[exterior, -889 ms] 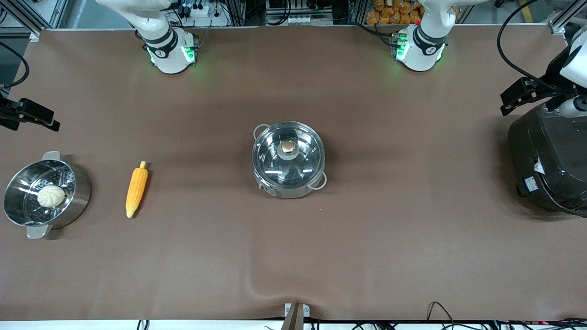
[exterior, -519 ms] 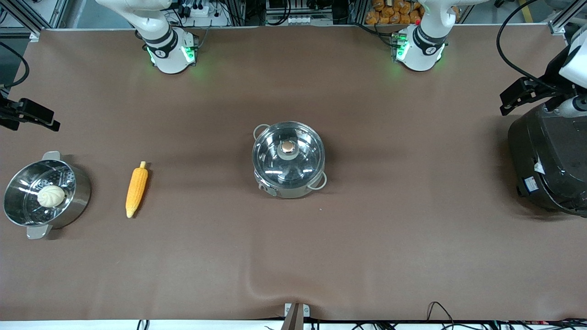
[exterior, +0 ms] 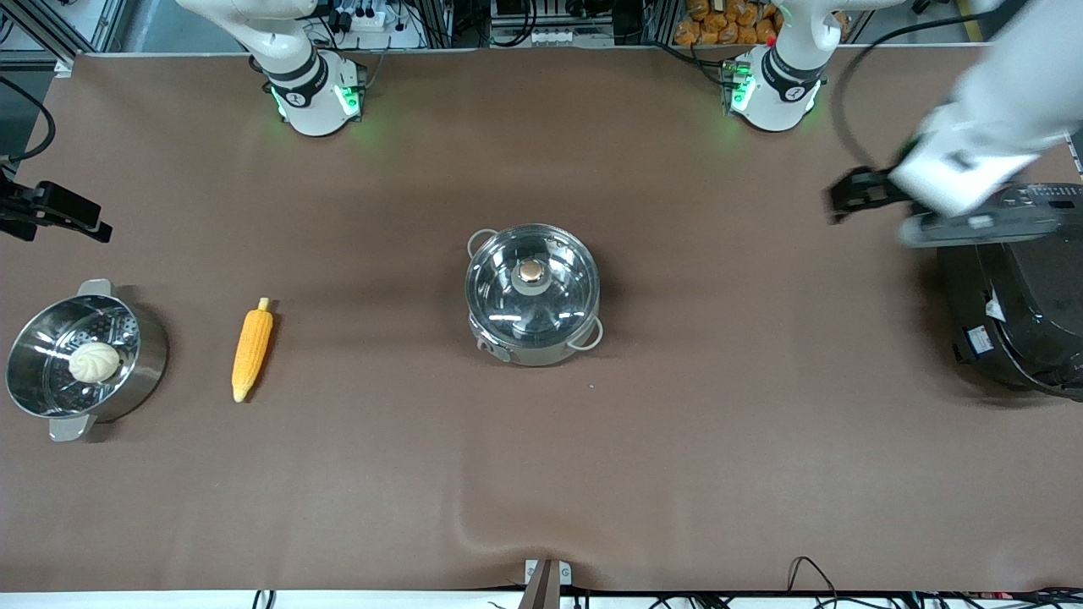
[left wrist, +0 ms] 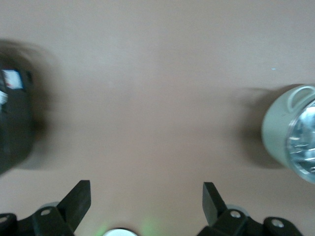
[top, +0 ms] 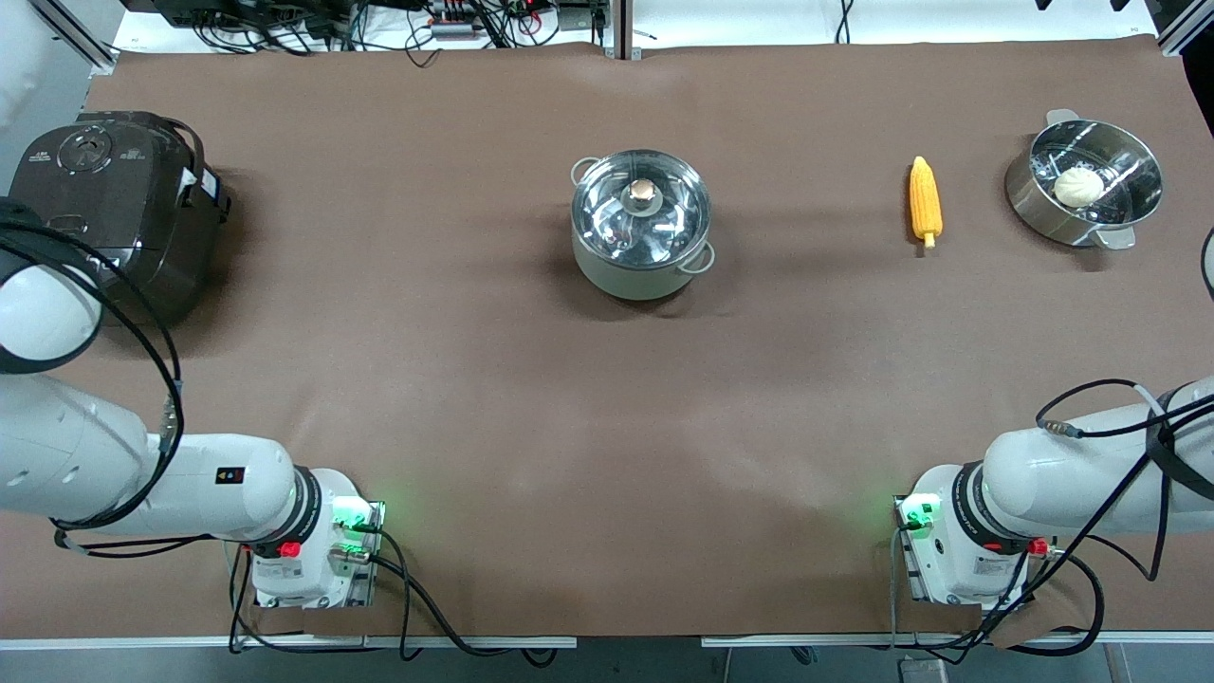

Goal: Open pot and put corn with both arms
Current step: 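Reach the left gripper to the glass lid knob on the pot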

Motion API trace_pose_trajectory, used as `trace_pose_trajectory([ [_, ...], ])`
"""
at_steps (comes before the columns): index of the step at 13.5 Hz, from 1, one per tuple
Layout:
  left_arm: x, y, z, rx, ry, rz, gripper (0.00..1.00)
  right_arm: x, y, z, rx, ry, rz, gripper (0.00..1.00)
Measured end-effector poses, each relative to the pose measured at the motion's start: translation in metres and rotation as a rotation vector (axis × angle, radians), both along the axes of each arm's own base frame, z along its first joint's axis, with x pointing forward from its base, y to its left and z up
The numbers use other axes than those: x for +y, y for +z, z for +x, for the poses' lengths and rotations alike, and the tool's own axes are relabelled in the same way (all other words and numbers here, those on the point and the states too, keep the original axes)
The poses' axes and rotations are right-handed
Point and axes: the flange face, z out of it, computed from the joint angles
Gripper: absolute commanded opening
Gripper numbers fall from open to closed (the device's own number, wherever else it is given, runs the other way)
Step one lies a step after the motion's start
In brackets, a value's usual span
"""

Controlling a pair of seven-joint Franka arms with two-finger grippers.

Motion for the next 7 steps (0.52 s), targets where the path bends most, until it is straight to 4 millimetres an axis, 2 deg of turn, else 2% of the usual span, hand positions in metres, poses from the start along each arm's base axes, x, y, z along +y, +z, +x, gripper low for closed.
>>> trace_pose_trajectory([
  [4, -0.160, -0.064, -0.021, -0.012, 0.203, -0.026, 1.00, 0.000, 0.000, 0.000, -0.001, 0.000, 0.000, 1.00],
  [7, -0.258, -0.108, -0.041, 0.004, 0.342, -0.045, 1.00, 0.000, 0.000, 0.000, -0.001, 0.000, 0.000, 1.00],
])
